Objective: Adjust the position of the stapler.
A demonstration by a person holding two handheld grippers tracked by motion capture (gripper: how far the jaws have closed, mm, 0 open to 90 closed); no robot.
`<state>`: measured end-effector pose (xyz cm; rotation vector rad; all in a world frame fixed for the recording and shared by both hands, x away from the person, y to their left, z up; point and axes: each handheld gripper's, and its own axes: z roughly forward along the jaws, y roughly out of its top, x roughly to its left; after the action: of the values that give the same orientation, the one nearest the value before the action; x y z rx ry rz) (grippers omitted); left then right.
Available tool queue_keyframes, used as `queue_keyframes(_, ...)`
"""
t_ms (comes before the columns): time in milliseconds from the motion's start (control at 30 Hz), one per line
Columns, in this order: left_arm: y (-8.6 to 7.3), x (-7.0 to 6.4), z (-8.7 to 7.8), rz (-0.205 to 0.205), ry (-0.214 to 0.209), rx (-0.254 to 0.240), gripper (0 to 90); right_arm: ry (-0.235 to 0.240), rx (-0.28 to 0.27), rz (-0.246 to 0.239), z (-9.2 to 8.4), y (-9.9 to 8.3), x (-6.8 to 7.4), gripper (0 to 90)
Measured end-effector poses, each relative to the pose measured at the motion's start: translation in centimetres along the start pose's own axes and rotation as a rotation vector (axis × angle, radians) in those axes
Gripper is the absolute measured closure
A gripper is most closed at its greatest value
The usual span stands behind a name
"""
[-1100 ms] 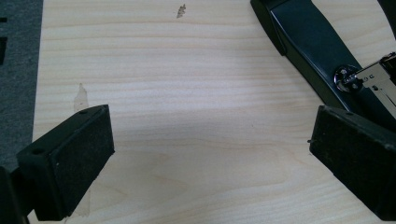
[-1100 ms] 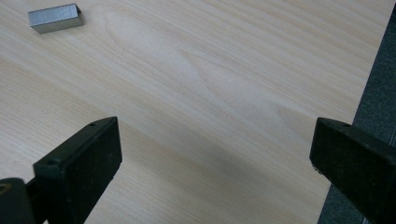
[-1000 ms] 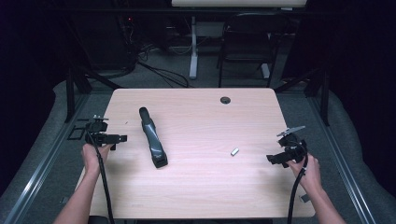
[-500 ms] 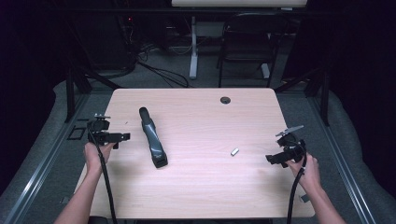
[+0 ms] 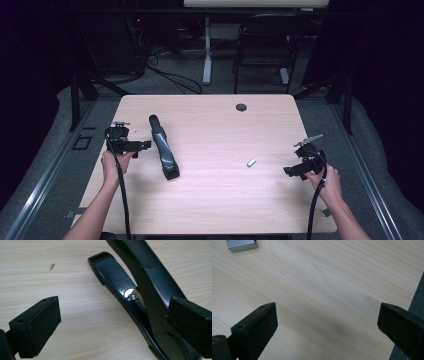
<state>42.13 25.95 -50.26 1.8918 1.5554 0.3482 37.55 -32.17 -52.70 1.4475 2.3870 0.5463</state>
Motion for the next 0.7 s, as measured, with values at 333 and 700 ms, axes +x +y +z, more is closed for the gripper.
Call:
queue_keyframes(333, 0.7, -3.0, 0.6, 0.054, -0.023, -0.020, 0.0, 0.013, 0.003, 0.002, 0.2, 0.1, 0.1, 2.8)
queue_keyframes(700, 1.3, -4.8, 2.5, 0.104, 0.004, -0.028, 0.0, 0.060, 0.003, 0.032, 0.3, -0.1, -0.3, 3.1)
